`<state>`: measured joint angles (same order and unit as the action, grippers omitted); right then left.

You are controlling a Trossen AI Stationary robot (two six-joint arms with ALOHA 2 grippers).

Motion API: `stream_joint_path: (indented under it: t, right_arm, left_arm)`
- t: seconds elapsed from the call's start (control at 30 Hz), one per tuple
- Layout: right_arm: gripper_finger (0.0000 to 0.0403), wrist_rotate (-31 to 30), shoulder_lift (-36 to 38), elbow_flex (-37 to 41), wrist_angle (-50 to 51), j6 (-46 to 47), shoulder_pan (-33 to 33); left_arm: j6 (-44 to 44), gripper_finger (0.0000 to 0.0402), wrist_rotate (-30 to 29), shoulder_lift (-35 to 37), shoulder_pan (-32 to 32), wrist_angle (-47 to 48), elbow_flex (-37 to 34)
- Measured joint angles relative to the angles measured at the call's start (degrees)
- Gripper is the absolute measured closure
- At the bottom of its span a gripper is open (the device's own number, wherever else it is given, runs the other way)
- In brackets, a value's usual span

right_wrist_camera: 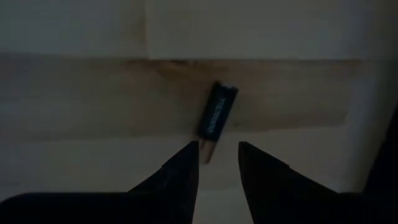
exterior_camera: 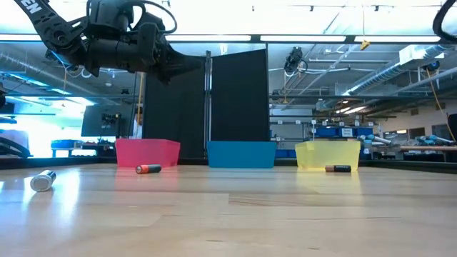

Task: Sort batteries
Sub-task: Put the brown battery into the red bin

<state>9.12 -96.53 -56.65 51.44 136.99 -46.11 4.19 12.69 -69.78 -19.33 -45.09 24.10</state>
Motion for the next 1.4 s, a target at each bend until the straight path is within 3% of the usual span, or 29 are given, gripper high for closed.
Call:
stream_joint_path:
  t: [0.47, 0.63, 0.7, 0.87, 1.13, 1.27, 1.4]
  right_arm:
    - [0.0282, -2.6, 0.3, 6.3, -9.2, -1.3, -0.2]
    - [0.0332, -6.0, 0.3, 5.6, -8.9, -5.9, -0.3]
    - [0.035, -10.1, 0.2, 4.8, -8.6, -10.0, 0.4]
    - [0.035, -25.8, 0.0, 3.0, -10.0, -23.3, 3.2]
    - [0.035, -37.0, 0.3, 2.9, -16.6, -54.6, 14.1]
    - [0.035, -40.1, 0.3, 5.5, -31.6, -77.1, 22.9]
    - [0.035, -34.1, 0.3, 10.3, -57.4, -100.8, 32.0]
  left_arm:
    - [-0.1, 0.0392, 0.0, 0.0, 0.0, 0.9, 0.0]
    - [-1.5, 0.0392, 0.0, 0.0, 0.0, 0.9, 0.0]
    - [-3.4, 0.0392, 0.0, 0.0, 0.0, 0.5, 0.0]
    - [-8.2, 0.0392, 3.1, 0.0, 0.0, -1.9, 0.0]
    - [-14.7, 0.0392, 9.6, 0.0, 0.0, -3.5, 0.0]
    - [-15.2, 0.0392, 11.0, 0.0, 0.3, -3.6, 0.0]
    - [-15.1, 0.0392, 11.1, 0.0, 1.2, -5.0, 0.0]
